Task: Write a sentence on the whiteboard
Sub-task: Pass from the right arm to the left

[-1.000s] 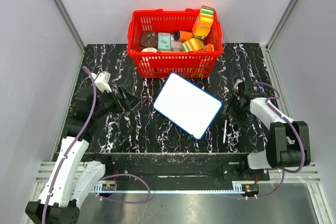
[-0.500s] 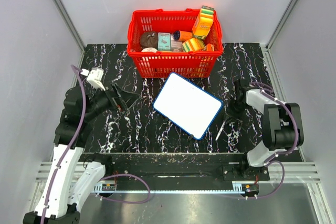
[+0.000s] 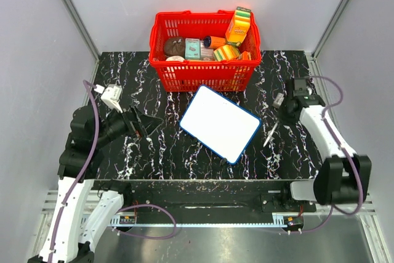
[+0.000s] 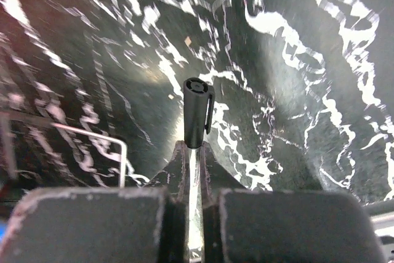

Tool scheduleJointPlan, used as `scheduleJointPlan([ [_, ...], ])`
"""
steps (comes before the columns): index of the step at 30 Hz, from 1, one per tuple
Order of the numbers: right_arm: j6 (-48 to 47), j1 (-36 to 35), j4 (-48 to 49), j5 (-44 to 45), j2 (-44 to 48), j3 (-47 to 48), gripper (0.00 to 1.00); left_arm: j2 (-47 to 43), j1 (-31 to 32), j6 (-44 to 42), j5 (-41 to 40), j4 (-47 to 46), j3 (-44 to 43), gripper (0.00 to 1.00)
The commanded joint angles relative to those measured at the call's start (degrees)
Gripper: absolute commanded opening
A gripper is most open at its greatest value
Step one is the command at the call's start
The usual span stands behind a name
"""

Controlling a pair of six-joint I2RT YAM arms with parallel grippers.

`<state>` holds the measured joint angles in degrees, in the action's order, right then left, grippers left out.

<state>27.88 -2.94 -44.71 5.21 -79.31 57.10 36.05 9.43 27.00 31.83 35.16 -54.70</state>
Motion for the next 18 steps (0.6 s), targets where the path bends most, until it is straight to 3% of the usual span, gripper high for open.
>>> scheduleJointPlan([
  [1,-0.2,0.0,-4.7,8.1,9.4,7.9,0.00,-0.4,0.0,-2.9,0.6,1.8,-0.4,0.99],
  [6,-1.2,-0.1,-4.2,1.7,21.0,12.8,0.00,1.1,2.1,-4.0,6.9,-1.0,1.2,0.99],
  [8,-1.5,0.0,-1.7,-6.9,24.7,11.1,0.00,3.3,4.4,-3.6,7.1,-2.5,1.4,0.99],
  [13,2.9,0.0,9.4,-28.2,33.0,4.4,0.00,9.8,23.4,0.1,-2.5,-12.2,-0.2,0.99],
  [18,8.0,-0.1,17.2,-37.8,36.2,-1.2,0.00,25.7,37.4,-0.8,-6.0,-21.4,-6.0,0.96],
])
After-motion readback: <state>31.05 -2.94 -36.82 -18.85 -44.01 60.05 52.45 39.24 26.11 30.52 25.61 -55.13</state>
